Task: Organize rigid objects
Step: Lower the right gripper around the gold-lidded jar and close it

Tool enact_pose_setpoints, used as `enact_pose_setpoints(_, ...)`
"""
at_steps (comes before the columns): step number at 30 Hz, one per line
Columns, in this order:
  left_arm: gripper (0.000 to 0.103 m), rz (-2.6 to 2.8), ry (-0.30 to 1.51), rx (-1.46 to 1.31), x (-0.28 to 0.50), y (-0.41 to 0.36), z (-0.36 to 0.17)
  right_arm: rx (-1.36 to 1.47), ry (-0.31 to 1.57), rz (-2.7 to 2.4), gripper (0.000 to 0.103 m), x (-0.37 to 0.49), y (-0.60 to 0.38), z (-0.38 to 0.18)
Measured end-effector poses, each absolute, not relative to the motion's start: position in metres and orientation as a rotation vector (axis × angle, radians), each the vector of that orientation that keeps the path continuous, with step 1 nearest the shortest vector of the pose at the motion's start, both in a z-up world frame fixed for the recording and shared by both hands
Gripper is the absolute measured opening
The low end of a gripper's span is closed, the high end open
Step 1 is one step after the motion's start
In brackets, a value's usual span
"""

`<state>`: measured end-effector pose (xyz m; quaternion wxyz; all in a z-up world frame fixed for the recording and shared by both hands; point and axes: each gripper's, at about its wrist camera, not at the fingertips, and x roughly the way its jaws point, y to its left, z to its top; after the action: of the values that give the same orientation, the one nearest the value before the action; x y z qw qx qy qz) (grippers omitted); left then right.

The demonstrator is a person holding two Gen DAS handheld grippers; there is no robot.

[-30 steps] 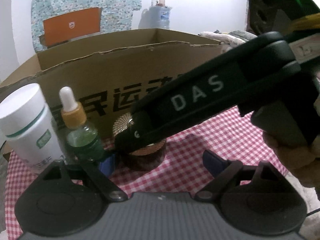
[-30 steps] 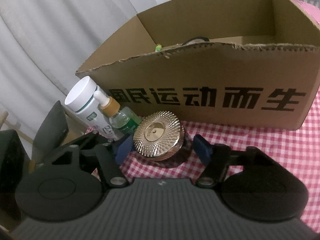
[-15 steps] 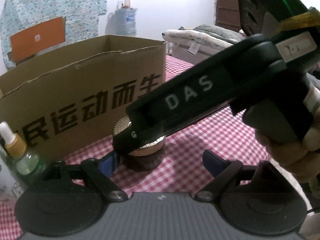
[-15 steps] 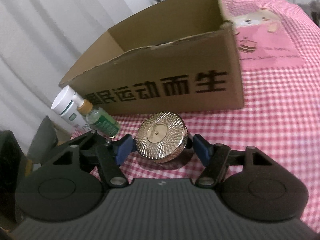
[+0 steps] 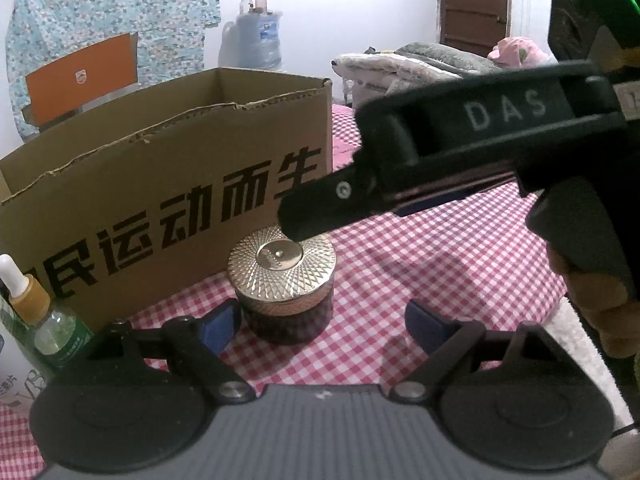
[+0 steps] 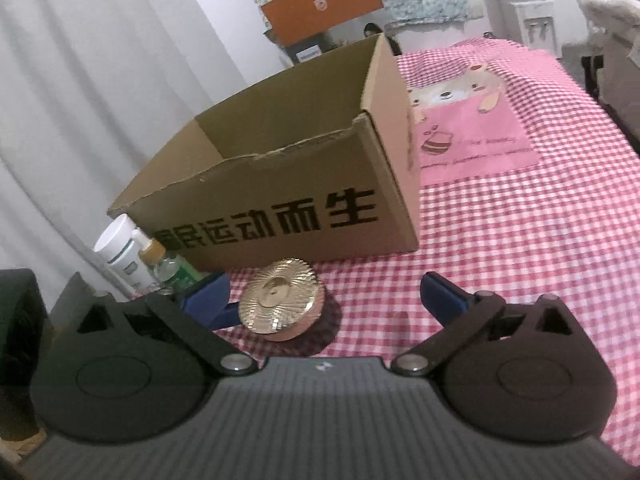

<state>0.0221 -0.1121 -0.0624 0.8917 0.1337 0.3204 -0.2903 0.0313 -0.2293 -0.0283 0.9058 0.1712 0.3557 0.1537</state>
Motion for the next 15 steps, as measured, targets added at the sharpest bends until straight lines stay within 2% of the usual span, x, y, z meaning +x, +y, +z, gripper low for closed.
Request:
enact_pose_setpoints(8, 0.091, -0.589, 0.667, 0.29, 0.023, -0.114, -0.063, 0.325, 0.733, 0.254, 0.102, 0.027, -0.229, -0.032)
enact_pose_setpoints(15, 0.091, -0.589, 0.67, 0.292, 0.022, -0.113, -0.064, 0.403, 0.816, 0.205, 0.102, 0.037, -0.24, -0.048)
